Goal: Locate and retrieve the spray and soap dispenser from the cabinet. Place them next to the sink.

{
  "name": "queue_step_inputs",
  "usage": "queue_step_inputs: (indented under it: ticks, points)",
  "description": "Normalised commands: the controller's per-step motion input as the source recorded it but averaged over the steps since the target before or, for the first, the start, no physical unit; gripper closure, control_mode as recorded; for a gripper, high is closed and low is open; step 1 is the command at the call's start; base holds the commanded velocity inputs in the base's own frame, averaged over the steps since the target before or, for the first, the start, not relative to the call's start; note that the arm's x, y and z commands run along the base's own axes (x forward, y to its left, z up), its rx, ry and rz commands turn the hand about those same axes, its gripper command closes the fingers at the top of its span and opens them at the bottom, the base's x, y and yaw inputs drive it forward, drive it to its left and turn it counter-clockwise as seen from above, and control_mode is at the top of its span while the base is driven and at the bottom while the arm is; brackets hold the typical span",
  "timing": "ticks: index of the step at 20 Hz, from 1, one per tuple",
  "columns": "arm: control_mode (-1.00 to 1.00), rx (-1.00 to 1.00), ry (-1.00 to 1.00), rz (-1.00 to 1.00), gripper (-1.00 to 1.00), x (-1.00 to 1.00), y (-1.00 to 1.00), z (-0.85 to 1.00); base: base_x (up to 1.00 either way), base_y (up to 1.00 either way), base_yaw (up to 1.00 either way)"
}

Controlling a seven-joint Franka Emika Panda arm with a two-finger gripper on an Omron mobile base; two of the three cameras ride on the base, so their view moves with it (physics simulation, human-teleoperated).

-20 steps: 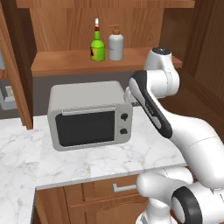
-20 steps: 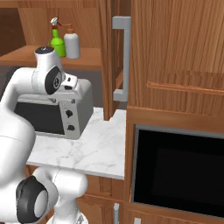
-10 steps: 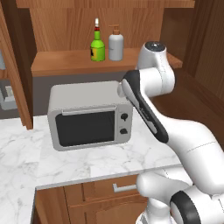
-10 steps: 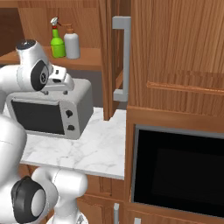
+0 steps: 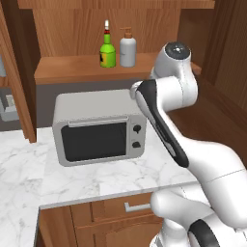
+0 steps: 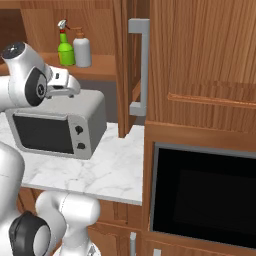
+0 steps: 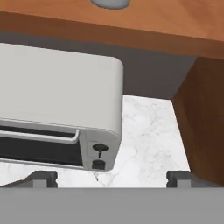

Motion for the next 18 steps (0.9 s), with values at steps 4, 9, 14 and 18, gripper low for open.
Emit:
queue_step_inputs:
  ticks: [4,9,14,18]
  points:
    - [-1.0,0.0,-0.25,0.0,-1.0,-0.07,0.0,0.24,0.0,0.0,0.0]
    - [-1.0,0.02,-0.25,0.0,-1.0,0.0,-0.07,0.32,0.0,0.0,0.0]
    - [-1.0,0.1,-0.14,0.0,-1.0,0.0,-0.2,0.31,0.0,0.0,0.0]
    - [-1.0,0.11,-0.1,0.0,-1.0,0.0,-0.14,0.26,0.0,0.0,0.0]
